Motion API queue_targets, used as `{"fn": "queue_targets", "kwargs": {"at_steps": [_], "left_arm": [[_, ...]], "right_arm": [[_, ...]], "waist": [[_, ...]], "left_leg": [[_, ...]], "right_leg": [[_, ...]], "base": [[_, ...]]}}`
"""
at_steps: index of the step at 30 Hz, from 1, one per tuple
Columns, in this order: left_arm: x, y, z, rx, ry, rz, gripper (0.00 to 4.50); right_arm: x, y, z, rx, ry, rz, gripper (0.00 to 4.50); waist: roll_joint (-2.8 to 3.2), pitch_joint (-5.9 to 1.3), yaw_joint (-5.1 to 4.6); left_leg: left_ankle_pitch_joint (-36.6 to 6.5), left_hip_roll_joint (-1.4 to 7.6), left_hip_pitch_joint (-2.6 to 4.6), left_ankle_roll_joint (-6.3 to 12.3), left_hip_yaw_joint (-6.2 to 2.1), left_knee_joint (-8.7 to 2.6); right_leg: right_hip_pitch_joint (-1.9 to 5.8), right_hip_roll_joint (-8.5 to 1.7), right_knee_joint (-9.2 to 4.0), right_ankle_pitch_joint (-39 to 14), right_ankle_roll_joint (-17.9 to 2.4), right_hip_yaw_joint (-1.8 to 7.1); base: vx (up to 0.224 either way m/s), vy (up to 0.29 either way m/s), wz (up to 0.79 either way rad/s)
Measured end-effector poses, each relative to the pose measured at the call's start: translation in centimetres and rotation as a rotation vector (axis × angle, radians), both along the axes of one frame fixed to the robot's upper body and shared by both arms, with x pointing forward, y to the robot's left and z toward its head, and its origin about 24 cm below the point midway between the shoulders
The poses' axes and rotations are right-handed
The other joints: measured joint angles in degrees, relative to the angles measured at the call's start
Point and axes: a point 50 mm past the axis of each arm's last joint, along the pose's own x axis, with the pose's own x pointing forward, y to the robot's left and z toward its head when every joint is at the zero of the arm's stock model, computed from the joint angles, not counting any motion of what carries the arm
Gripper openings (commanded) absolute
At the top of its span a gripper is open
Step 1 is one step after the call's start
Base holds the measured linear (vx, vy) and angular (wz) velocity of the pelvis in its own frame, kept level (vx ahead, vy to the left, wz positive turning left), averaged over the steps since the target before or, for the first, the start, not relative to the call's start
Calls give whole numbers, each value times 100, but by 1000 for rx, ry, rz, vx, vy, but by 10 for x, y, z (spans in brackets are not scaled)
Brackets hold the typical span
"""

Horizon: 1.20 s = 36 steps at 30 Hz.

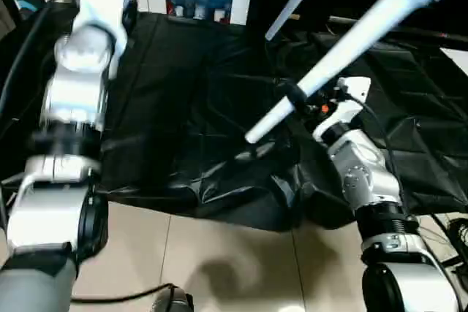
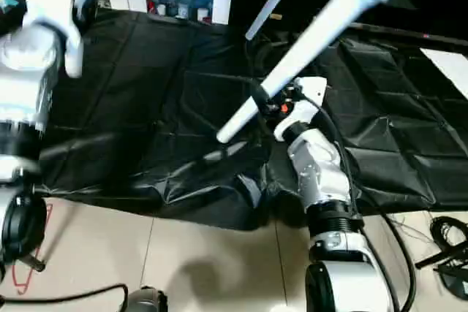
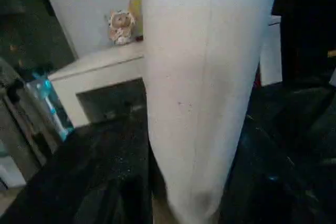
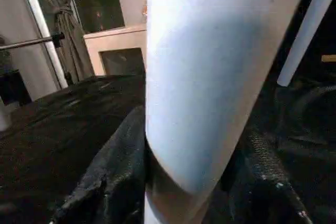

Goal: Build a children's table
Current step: Flip table

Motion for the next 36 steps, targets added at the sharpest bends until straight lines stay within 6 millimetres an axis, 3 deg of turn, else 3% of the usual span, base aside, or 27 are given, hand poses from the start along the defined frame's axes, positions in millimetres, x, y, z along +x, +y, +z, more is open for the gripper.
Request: {"fn": "queue_targets", "kwargs": {"at_steps": [12, 18, 22, 26, 31, 32, 34, 36], "left_arm": [[-39, 11, -40, -55, 4, 22, 163], [-59, 11, -71, -92, 77, 29, 163], [-66, 13, -75, -88, 76, 40, 163], [-74, 17, -78, -91, 60, 66, 163], [-75, 17, -80, -96, 62, 70, 163], [-75, 16, -82, -107, 67, 66, 219], [-76, 14, -85, -98, 82, 57, 235], [-80, 12, -95, -78, 127, 57, 244]], "right_arm": [[-1, -4, 0, -67, -31, 24, 154], [3, -9, -5, -114, -18, 11, 154], [4, -8, -9, -121, -6, 19, 153], [9, -1, -11, -128, -2, 29, 153], [15, 4, -12, -146, 13, -25, 153], [18, 5, -13, -158, 25, -52, 153], [18, 5, -13, -161, 32, -63, 153], [20, 7, -13, -163, 31, -72, 209]], "waist": [[-80, -29, -97], [-100, -42, -127], [-126, -61, -139], [-150, -82, -275], [-148, -97, -315], [-127, -110, -328], [-119, -115, -347], [-85, -109, -371]], "left_leg": [[0, 3, 1, 0, -3, 0], [-2, 4, 31, -1, -12, -1], [-2, 13, 36, -2, -18, -2], [-3, 13, 43, -2, -23, -2], [-3, 12, 57, -3, -35, -2], [-4, 11, 58, -3, -45, -2], [-4, 9, 61, -3, -46, -2], [-5, 5, 73, -2, -53, -2]], "right_leg": [[4, 4, -10, 2, 2, -3], [1, 10, -22, 0, 5, -4], [2, 20, -22, 1, 6, -4], [1, 21, -28, -1, 10, -4], [2, 21, -45, -2, 13, -8], [2, 20, -67, -3, 13, -13], [3, 19, -78, -3, 14, -12], [2, 15, -95, -4, 15, -12]], "base": [[0, 0, 0], [0, 0, 0], [0, 0, 0], [0, 0, 0], [0, 0, 0], [0, 0, 0], [0, 0, 0], [0, 0, 0]]}}
